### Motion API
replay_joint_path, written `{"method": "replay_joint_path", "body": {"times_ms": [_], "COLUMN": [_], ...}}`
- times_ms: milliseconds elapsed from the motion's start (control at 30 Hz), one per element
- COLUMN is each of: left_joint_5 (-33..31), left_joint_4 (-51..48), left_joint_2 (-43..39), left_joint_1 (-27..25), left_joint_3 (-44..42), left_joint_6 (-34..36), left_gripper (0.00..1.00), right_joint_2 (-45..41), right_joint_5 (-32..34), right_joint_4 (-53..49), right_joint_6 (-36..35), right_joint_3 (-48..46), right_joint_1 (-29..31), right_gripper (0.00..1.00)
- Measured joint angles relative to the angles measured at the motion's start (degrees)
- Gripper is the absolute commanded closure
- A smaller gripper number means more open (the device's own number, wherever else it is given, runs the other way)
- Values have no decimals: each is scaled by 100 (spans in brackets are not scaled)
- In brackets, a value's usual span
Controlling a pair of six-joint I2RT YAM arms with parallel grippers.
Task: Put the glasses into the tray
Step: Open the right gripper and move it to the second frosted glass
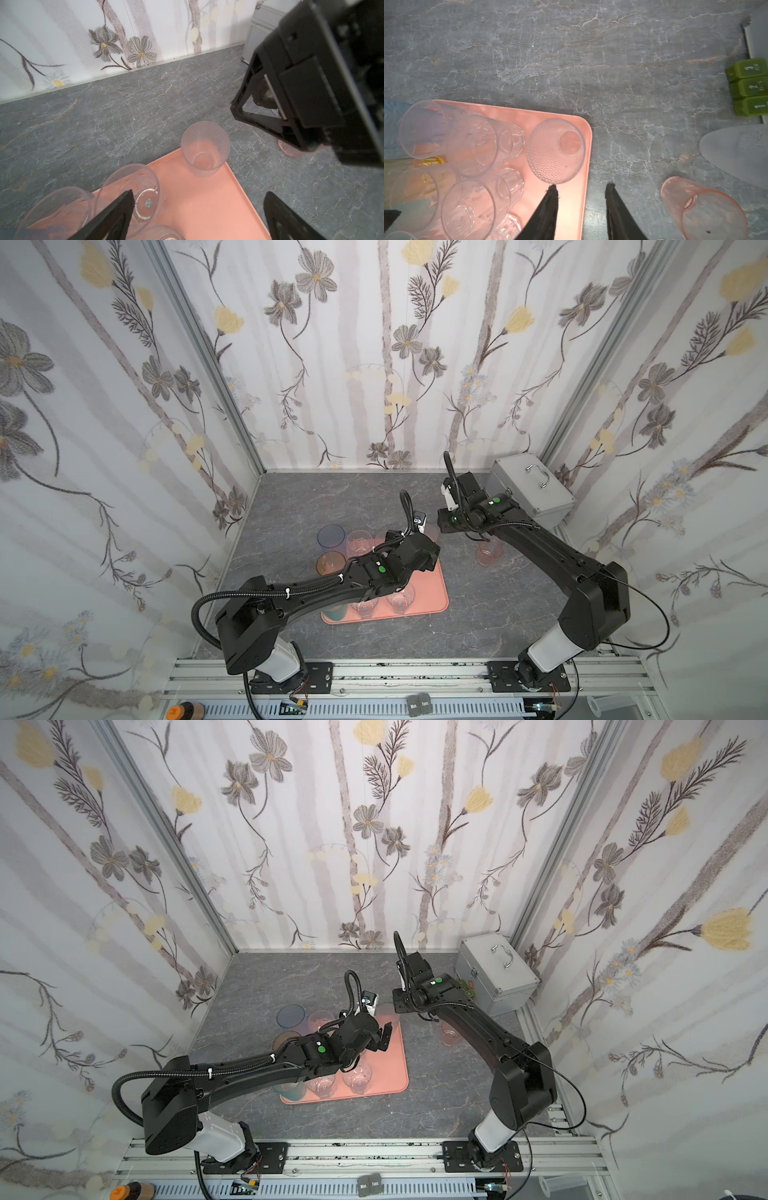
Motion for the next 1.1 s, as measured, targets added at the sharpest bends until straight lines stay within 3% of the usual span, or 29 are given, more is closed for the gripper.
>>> {"method": "replay_joint_path", "body": {"times_ms": [267,533,833,1100], "left_joint_5": [-15,216,387,446], "left_joint_4": [9,4,15,9], "left_joint_2": [691,1292,1556,1746], "left_joint_1": [-326,-553,-590,-590], "left_joint_3": [448,787,920,872], "left_joint_6": [-22,20,170,256], "left_gripper": [0,0,0,0], "right_joint_2": [-785,-1360,-1034,-258], "right_joint_5": [11,295,295,116], "right_joint_4": [304,697,1521,2092], "right_joint_6": [136,286,898,1248], "right_joint_3": [-859,-1620,-2162,-2144], "right_joint_1": [-730,-2105,-2885,-3130], "right_gripper": [60,58,57,58]}}
